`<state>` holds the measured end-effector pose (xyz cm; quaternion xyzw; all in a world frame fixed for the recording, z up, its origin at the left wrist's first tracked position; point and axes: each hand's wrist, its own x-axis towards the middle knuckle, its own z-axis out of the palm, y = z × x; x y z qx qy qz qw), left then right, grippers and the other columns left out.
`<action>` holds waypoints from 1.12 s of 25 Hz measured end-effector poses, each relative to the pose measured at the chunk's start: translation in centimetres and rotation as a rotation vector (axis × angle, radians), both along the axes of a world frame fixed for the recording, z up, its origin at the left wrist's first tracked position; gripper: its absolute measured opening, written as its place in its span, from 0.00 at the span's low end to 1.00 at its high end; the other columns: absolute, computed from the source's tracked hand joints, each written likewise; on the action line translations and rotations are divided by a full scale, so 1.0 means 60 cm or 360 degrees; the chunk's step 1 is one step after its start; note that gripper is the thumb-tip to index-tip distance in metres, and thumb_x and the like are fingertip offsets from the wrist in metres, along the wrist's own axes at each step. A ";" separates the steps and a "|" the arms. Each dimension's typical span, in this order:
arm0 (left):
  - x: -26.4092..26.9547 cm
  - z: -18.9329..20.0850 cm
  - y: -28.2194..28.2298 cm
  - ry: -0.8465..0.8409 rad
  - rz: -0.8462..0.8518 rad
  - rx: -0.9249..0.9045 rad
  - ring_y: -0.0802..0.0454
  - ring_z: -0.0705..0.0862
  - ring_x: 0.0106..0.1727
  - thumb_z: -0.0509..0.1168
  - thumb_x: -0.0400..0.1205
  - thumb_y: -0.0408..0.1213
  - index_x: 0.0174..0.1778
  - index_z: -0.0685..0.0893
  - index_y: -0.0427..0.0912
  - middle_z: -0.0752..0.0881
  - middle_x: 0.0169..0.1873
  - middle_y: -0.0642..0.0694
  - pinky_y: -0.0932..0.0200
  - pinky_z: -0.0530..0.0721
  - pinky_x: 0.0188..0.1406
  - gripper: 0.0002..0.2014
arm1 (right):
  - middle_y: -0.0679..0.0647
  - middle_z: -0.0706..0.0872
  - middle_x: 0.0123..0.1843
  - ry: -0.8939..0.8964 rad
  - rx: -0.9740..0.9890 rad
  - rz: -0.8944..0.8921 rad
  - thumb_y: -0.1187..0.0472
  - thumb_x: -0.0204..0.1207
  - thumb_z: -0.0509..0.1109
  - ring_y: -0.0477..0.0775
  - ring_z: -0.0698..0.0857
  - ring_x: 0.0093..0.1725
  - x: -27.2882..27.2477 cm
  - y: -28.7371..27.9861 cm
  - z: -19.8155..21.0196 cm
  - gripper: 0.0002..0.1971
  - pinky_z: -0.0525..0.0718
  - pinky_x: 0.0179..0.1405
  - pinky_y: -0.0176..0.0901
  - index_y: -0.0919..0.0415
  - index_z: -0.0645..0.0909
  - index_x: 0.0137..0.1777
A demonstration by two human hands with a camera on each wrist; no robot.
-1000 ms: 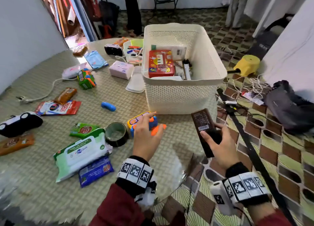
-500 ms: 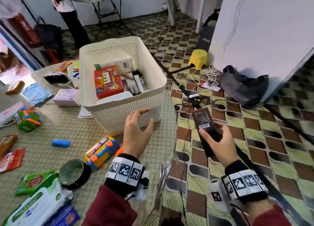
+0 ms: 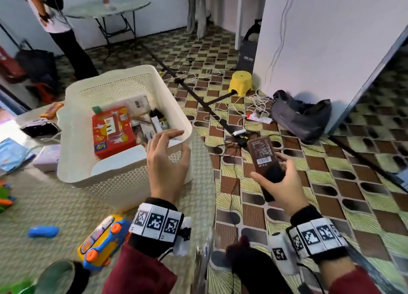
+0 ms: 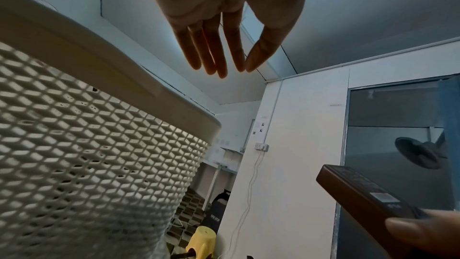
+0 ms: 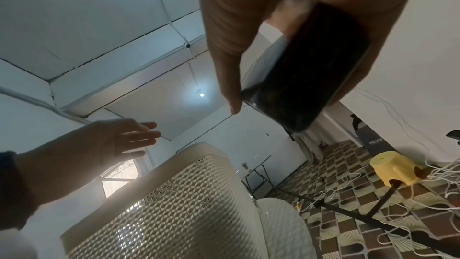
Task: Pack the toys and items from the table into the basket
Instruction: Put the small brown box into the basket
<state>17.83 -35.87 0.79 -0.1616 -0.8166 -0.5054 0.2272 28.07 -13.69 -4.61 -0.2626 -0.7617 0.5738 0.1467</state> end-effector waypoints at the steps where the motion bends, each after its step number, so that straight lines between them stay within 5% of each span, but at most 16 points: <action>1: -0.014 0.000 0.011 -0.0043 0.0040 -0.0017 0.52 0.78 0.58 0.69 0.77 0.31 0.55 0.85 0.42 0.81 0.52 0.53 0.51 0.78 0.61 0.11 | 0.40 0.78 0.52 0.0028 0.0005 0.0023 0.54 0.63 0.82 0.47 0.79 0.57 -0.020 0.010 0.003 0.35 0.79 0.62 0.49 0.42 0.65 0.63; 7: -0.100 -0.010 0.086 -0.0325 0.0247 -0.0103 0.53 0.77 0.61 0.67 0.78 0.45 0.59 0.83 0.45 0.81 0.56 0.50 0.50 0.75 0.65 0.15 | 0.47 0.79 0.56 0.0082 0.0107 0.0322 0.50 0.61 0.82 0.46 0.81 0.55 -0.182 0.094 0.008 0.34 0.82 0.59 0.48 0.45 0.68 0.65; 11: -0.141 -0.003 0.135 -0.0548 0.0582 -0.0170 0.48 0.77 0.64 0.68 0.79 0.46 0.64 0.79 0.45 0.81 0.61 0.47 0.44 0.74 0.67 0.18 | 0.49 0.71 0.60 0.0102 0.0281 0.0637 0.50 0.62 0.82 0.50 0.75 0.63 -0.285 0.157 0.037 0.34 0.79 0.67 0.50 0.49 0.70 0.66; 16: -0.179 0.001 0.197 -0.0575 0.0959 -0.0140 0.43 0.78 0.61 0.70 0.78 0.43 0.63 0.79 0.41 0.81 0.58 0.42 0.46 0.76 0.62 0.20 | 0.52 0.74 0.61 0.0183 0.0401 0.1056 0.52 0.61 0.83 0.49 0.75 0.63 -0.409 0.217 0.070 0.34 0.78 0.67 0.48 0.47 0.70 0.65; 22: -0.230 -0.006 0.219 -0.0483 0.1335 -0.0138 0.42 0.80 0.59 0.71 0.77 0.41 0.62 0.80 0.40 0.83 0.55 0.41 0.44 0.77 0.61 0.19 | 0.53 0.76 0.60 0.0331 0.0515 0.1418 0.52 0.61 0.83 0.45 0.75 0.58 -0.531 0.205 0.072 0.38 0.72 0.57 0.22 0.55 0.73 0.70; 25: -0.270 -0.009 0.218 -0.0507 0.1457 -0.0165 0.43 0.79 0.58 0.70 0.78 0.42 0.62 0.79 0.41 0.83 0.54 0.41 0.46 0.76 0.60 0.18 | 0.49 0.74 0.60 0.0371 0.0372 0.1602 0.53 0.61 0.83 0.48 0.78 0.61 -0.597 0.177 0.080 0.35 0.81 0.64 0.44 0.51 0.72 0.67; 28: -0.312 -0.018 0.210 -0.0537 0.1536 -0.0176 0.43 0.80 0.58 0.69 0.78 0.44 0.61 0.80 0.40 0.83 0.54 0.42 0.46 0.77 0.58 0.17 | 0.48 0.75 0.59 0.0484 0.0358 0.1756 0.53 0.60 0.84 0.48 0.79 0.60 -0.666 0.136 0.085 0.33 0.81 0.62 0.46 0.48 0.72 0.64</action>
